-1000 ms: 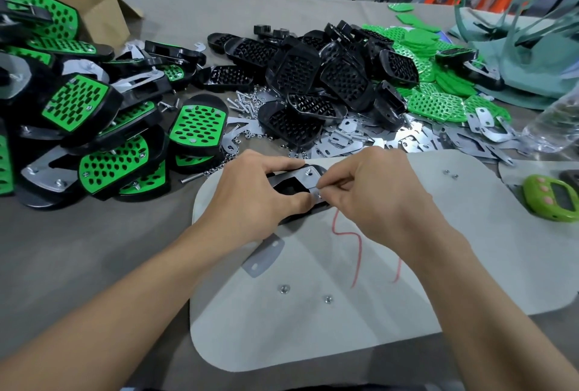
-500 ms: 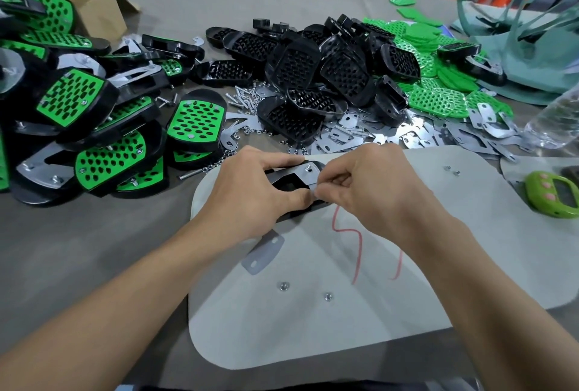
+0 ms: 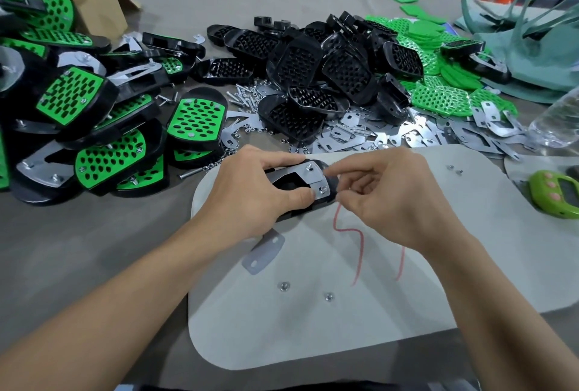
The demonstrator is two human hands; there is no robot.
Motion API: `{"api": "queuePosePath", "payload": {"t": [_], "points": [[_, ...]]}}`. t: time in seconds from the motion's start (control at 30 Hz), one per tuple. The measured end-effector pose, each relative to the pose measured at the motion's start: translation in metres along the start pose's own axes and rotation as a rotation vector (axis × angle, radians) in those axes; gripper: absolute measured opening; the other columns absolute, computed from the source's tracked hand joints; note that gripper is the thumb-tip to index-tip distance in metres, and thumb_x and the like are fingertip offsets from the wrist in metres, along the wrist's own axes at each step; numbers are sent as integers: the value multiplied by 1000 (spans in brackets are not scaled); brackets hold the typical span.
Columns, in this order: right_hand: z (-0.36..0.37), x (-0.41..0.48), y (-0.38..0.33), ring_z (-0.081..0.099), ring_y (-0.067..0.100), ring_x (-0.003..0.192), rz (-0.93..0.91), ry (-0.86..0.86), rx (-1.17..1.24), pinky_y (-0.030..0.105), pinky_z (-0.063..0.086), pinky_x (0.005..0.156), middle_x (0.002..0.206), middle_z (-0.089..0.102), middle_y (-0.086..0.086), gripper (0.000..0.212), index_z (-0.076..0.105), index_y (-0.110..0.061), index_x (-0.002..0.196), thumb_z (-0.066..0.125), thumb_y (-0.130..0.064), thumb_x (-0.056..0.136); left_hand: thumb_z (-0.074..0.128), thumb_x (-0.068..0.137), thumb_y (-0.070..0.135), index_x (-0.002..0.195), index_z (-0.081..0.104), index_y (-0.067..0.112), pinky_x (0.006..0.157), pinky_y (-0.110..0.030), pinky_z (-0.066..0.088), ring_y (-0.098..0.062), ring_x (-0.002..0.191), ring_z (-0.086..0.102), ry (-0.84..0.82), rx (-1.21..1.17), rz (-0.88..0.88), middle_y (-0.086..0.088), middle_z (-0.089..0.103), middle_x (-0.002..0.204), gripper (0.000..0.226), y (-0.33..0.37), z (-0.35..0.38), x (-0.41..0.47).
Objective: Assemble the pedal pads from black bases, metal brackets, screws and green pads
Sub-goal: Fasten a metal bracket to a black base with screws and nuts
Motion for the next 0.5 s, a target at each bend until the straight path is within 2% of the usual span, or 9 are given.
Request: {"api": "queuePosePath", "payload": {"t": [0.07,0.17,0.27,0.33,0.4,0.5], "points": [[11,-3,2,53,13,54,12,-66,40,14,49,59,67,69,-3,40,80,-30,95,70,4,76,88,57,56,97,69,61,69,3,34,26,87,49,5,-6,5,19,58,100,45,1,0,0],[11,-7,9,51,1,48,53,-65,51,7,43,55,61,67,-5,33,81,-30,86,74,1,77,87,54,59,103,72,56,69,4,35,26,88,50,9,-14,1,20,57,100,51,-1,0,0],[0,-8,11,56,2,50,42,21,29,11,47,55,59,68,-10,27,80,-31,74,78,-4,75,90,57,55,105,73,56,68,4,34,26,86,50,12,-4,4,21,57,98,51,-2,0,1],[2,-10,10,54,7,53,35,21,100,13,47,56,64,70,-8,34,81,-31,86,75,0,75,90,57,55,103,73,56,68,4,34,26,86,50,15,-10,9,21,57,97,49,-2,0,1],[16,-12,9,54,6,54,51,-58,153,14,48,58,65,70,-7,41,80,-31,94,71,3,74,90,57,55,103,74,54,68,4,34,27,86,50,24,-19,13,22,57,97,49,-1,-1,1],[11,-13,19,61,7,54,79,-8,167,22,52,59,61,70,-5,27,79,-27,76,77,-1,74,92,57,51,103,75,53,68,4,35,27,85,50,25,-21,15,24,57,95,49,-1,-1,1]]}}
Point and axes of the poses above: each hand's wrist, its own x-axis towards the middle knuckle, its own z-axis out of the palm, y = z × x, the point moved 10 cm from there along x, towards the middle knuckle
